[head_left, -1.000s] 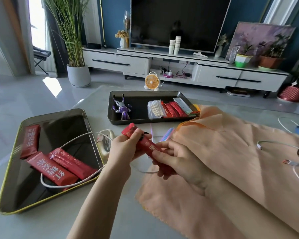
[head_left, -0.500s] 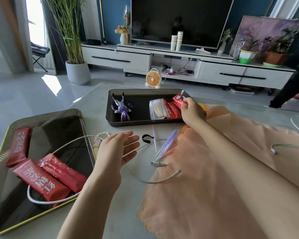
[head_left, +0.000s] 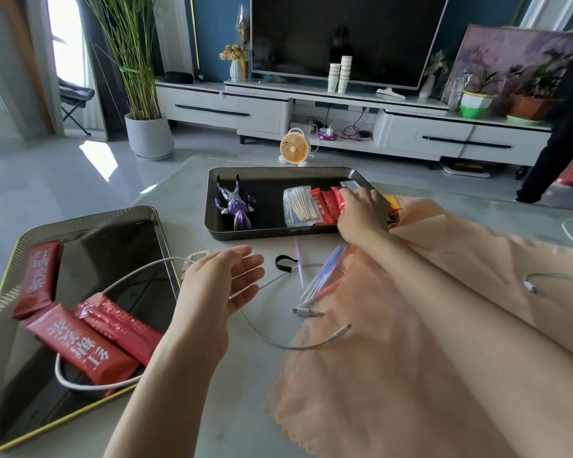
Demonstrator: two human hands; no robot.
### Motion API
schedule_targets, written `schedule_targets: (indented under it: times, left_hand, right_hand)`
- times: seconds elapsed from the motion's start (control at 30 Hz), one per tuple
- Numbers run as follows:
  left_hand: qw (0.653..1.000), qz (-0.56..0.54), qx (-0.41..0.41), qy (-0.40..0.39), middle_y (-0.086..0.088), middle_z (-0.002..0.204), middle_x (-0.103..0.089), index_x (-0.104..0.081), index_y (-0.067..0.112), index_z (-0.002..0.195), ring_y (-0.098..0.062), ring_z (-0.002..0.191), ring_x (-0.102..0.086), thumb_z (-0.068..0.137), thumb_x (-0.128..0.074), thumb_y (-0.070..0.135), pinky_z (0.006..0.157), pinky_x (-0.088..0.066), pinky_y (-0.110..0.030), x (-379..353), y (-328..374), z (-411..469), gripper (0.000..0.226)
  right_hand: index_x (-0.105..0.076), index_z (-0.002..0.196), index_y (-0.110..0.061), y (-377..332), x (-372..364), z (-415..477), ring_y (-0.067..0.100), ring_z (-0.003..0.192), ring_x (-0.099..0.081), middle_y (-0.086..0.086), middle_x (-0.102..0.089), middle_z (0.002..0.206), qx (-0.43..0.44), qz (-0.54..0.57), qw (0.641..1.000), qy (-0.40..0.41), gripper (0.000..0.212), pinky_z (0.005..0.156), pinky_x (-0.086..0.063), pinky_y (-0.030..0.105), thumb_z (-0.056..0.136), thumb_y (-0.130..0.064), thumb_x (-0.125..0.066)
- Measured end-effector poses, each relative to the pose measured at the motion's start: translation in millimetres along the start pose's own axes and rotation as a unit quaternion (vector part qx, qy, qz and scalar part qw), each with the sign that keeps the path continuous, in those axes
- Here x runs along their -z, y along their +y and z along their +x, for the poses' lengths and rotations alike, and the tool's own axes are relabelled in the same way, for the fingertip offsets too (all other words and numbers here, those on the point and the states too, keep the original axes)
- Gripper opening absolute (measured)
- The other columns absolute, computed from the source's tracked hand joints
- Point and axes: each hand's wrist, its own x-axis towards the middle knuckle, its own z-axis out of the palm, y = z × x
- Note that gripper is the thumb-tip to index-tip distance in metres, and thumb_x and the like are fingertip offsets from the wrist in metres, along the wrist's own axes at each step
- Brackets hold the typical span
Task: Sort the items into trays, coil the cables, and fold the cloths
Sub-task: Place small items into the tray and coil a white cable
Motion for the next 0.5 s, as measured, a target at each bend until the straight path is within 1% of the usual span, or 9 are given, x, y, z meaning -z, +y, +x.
schedule_targets:
  times: [0.03,0.1,0.17,0.2,0.23,0.3,0.37,0.43,0.5]
  left_hand:
    - [1.0,0.002,-0.001,0.002,-0.006,0.085,-0.071,-0.064,0.011,0.096,-0.015,0.076,-0.066,0.093,-0.048,0.01,0.068,-0.051,-0.026,0.4,0.9,0.4,0.016]
    - [1.0,0.003,-0.005,0.008,-0.004,0.084,-0.071,-0.063,0.013,0.094,-0.014,0.075,-0.066,0.092,-0.049,0.011,0.065,-0.05,-0.025,3.5,4.1,1.4,0.015]
    - [1.0,0.002,-0.007,0.014,-0.003,0.085,-0.07,-0.063,0.014,0.091,-0.012,0.075,-0.065,0.093,-0.048,0.012,0.064,-0.048,-0.024,6.8,7.3,2.4,0.016]
    - [1.0,0.003,-0.008,0.015,-0.002,0.085,-0.07,-0.063,0.015,0.09,-0.012,0.075,-0.065,0.093,-0.047,0.012,0.064,-0.048,-0.023,7.9,8.5,3.3,0.016]
    - [1.0,0.005,-0.01,0.017,-0.002,0.085,-0.07,-0.063,0.015,0.09,-0.012,0.075,-0.064,0.093,-0.047,0.012,0.064,-0.047,-0.023,9.4,9.1,3.1,0.017]
    - [1.0,0.01,-0.015,0.018,-0.002,0.084,-0.069,-0.063,0.015,0.09,-0.012,0.075,-0.064,0.094,-0.045,0.012,0.064,-0.047,-0.023,10.9,9.7,1.9,0.018]
    - [1.0,0.01,-0.016,0.017,-0.002,0.084,-0.068,-0.062,0.015,0.091,-0.012,0.075,-0.063,0.094,-0.045,0.012,0.064,-0.047,-0.022,11.5,9.9,0.1,0.018]
    - [1.0,0.006,-0.019,0.018,-0.002,0.084,-0.068,-0.062,0.014,0.092,-0.012,0.074,-0.063,0.094,-0.045,0.011,0.064,-0.047,-0.022,12.3,10.8,-2.5,0.017]
    - [0.999,0.003,-0.025,0.021,-0.002,0.085,-0.067,-0.061,0.014,0.092,-0.012,0.074,-0.062,0.094,-0.045,0.01,0.064,-0.047,-0.022,14.1,12.7,-6.2,0.017]
  right_hand:
    - [-0.049,0.129,-0.011,-4.9,3.2,-7.4,0.028,0.12,-0.039,0.012,-0.049,0.13,0.033,0.044,0.998,0.012,0.036,0.099,-0.033,0.034,0.093,-0.009,-0.045]
    - [-0.059,0.113,-0.009,-16.7,9.0,-27.5,0.021,0.106,-0.047,0.009,-0.056,0.116,0.077,0.142,0.987,0.0,0.026,0.086,-0.037,0.025,0.092,-0.005,-0.045]
    - [-0.063,0.099,-0.011,-25.7,17.7,-51.6,0.015,0.093,-0.052,0.005,-0.059,0.105,0.082,0.243,0.965,-0.047,0.019,0.074,-0.041,0.02,0.091,-0.004,-0.047]
    - [-0.063,0.094,-0.014,-27.5,23.2,-62.7,0.014,0.088,-0.055,0.002,-0.061,0.1,0.08,0.28,0.953,-0.077,0.017,0.071,-0.045,0.019,0.09,-0.005,-0.049]
    - [-0.064,0.09,-0.016,-28.0,28.7,-73.6,0.014,0.085,-0.058,0.0,-0.063,0.094,0.081,0.303,0.943,-0.109,0.016,0.071,-0.048,0.021,0.089,-0.005,-0.051]
    - [-0.064,0.087,-0.018,-25.6,39.2,-94.1,0.011,0.082,-0.059,-0.005,-0.064,0.085,0.095,0.309,0.93,-0.174,0.015,0.074,-0.048,0.023,0.087,-0.007,-0.055]
    - [-0.064,0.086,-0.02,-23.4,45.5,-111.2,0.006,0.077,-0.058,-0.008,-0.063,0.08,0.113,0.285,0.927,-0.216,0.012,0.072,-0.045,0.019,0.086,-0.01,-0.057]
    - [-0.067,0.093,-0.017,-22.7,47.3,-124.4,0.005,0.076,-0.055,-0.008,-0.063,0.082,0.137,0.236,0.933,-0.234,0.011,0.068,-0.041,0.012,0.087,-0.015,-0.058]
    - [-0.067,0.105,-0.014,-23.0,46.3,-134.0,0.007,0.083,-0.051,-0.005,-0.061,0.092,0.183,0.161,0.941,-0.236,0.019,0.069,-0.036,0.009,0.088,-0.017,-0.057]
